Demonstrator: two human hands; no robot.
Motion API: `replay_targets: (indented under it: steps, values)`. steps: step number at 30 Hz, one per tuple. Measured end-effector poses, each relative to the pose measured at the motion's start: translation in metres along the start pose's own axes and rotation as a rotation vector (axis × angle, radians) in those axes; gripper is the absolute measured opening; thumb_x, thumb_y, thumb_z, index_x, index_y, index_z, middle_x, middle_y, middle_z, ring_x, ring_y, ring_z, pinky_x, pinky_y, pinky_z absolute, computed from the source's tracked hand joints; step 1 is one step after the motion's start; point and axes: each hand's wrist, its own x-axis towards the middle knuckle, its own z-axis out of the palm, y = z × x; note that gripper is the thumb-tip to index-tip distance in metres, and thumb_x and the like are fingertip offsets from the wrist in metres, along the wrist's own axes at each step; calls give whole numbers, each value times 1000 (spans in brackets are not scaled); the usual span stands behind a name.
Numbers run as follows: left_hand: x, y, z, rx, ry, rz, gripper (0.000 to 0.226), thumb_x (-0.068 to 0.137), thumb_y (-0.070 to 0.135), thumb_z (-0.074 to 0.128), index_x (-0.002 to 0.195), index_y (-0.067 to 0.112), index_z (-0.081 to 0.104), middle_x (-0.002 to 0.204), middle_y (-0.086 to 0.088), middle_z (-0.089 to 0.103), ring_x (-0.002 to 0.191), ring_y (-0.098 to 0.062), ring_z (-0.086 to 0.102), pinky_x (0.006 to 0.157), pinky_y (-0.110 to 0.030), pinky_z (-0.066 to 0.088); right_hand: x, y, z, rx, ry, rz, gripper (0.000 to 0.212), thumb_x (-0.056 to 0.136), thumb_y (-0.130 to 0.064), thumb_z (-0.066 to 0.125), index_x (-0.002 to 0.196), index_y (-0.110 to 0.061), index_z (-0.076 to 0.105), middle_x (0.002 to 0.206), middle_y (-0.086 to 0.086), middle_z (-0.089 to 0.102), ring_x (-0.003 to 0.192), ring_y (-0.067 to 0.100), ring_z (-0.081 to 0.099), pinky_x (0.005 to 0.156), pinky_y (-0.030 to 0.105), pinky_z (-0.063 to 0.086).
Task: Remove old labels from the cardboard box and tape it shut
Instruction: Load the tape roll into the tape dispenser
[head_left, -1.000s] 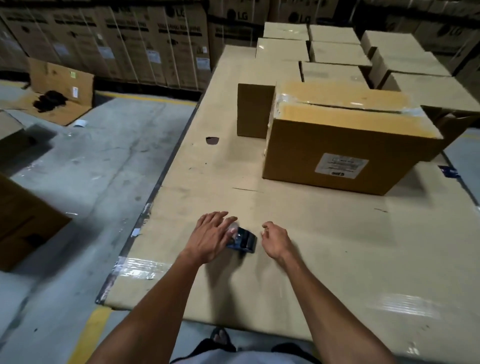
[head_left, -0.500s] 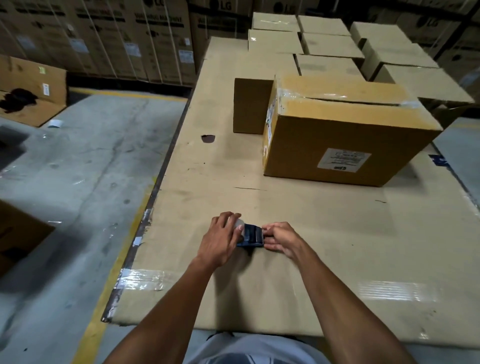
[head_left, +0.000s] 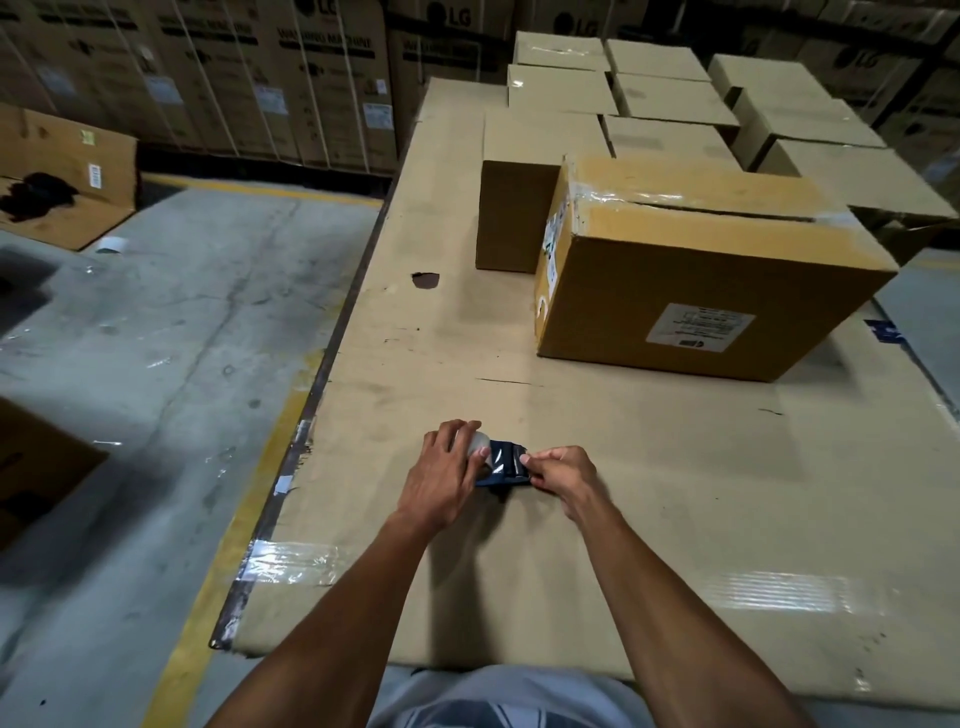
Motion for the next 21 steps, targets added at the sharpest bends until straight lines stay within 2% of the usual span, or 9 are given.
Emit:
replay_targets:
  steps: [5,7,10,12,14,18,21]
  values:
    - [0,-1,-3,1,8,-11,69,107,64,16,158,25,39,157,-2,42,137,-25,43,108,-46,51,-1,-3,2,0,-44,-2,15,90,-10,80,80,-8,69,87,11,71,80,18,68,71,26,58]
    - [-1,0,-3,6,3,-12,70,107,66,14,158,25,38,157,-2,41,138,-25,42,108,-45,52,-1,-4,1,2,-63,9,14,95,-10,76,83,-10,68,91,12,71,82,19,68,75,27,60]
    - [-3,1,-3,12,-2,-5,63,110,62,21,158,25,39,157,-1,41,139,-24,42,107,-44,53,-3,-2,0,-41,-78,16,13,97,-13,74,85,-11,68,91,12,72,82,19,69,89,36,63]
    - [-4,2,-3,17,-1,-1,58,112,57,27,158,26,40,157,-1,42,139,-24,41,106,-44,53,-3,1,2,-148,-50,-19,15,91,-22,81,81,-12,75,85,9,77,78,18,70,93,39,63]
    - [-4,5,-3,21,2,-2,54,113,54,32,158,26,41,157,-1,43,139,-24,41,105,-44,54,-5,2,5,-323,15,-75,17,82,-30,87,75,-16,80,78,1,79,75,15,71,87,33,62]
    - [-8,7,-3,34,0,-6,51,114,52,34,158,26,41,157,-1,42,140,-24,40,103,-44,55,-14,-3,10,-418,104,-108,22,78,-23,90,62,-23,74,83,-1,80,85,17,75,89,29,60]
    - [-11,7,-3,41,-5,-12,53,114,54,33,158,25,39,158,-2,41,141,-24,39,106,-43,53,-17,-2,13,-407,101,-129,25,79,-20,88,60,-26,72,77,-3,77,82,15,72,88,26,59]
